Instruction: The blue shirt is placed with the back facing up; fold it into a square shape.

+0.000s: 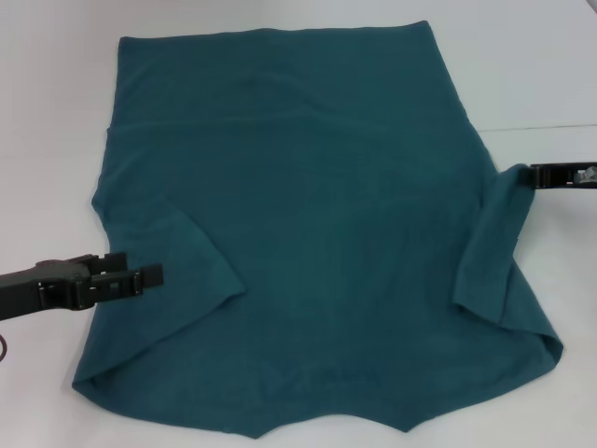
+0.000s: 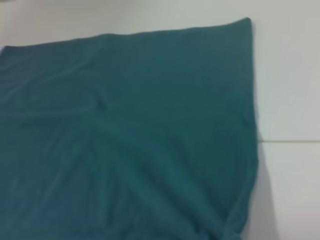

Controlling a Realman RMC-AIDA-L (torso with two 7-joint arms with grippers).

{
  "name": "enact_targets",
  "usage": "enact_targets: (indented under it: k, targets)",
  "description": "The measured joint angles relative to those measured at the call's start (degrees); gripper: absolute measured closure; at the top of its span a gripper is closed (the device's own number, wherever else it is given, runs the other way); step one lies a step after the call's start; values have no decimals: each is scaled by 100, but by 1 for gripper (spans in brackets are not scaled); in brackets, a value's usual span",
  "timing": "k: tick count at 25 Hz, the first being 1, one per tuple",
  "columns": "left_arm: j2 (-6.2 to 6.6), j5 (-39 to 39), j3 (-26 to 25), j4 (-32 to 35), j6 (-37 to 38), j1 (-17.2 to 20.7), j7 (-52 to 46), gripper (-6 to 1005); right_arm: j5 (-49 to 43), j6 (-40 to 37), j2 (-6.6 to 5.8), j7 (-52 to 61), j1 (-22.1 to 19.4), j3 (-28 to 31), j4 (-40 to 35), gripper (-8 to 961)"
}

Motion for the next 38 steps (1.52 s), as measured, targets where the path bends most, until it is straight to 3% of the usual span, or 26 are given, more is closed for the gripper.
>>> enact_targets:
  k: [23, 26, 31, 35, 38]
  targets:
    - [-28, 0, 0, 0, 82, 59, 28, 66, 17, -164, 92, 350, 528, -628, 375, 861]
    - [-30, 0, 1, 0, 88, 63, 30, 66, 103, -126, 95, 342, 550, -611, 387, 636]
    - [-37, 0, 8, 0, 110, 70, 32, 66, 333, -53, 62, 311, 570, -622, 398, 419]
    - [-36, -2, 2, 0, 147, 82, 34, 66, 269, -251, -17, 375, 573, -638, 263, 419]
    - [-35, -2, -3, 0, 152, 108, 35, 66, 38, -792, -155, 612, 525, -640, -110, 418]
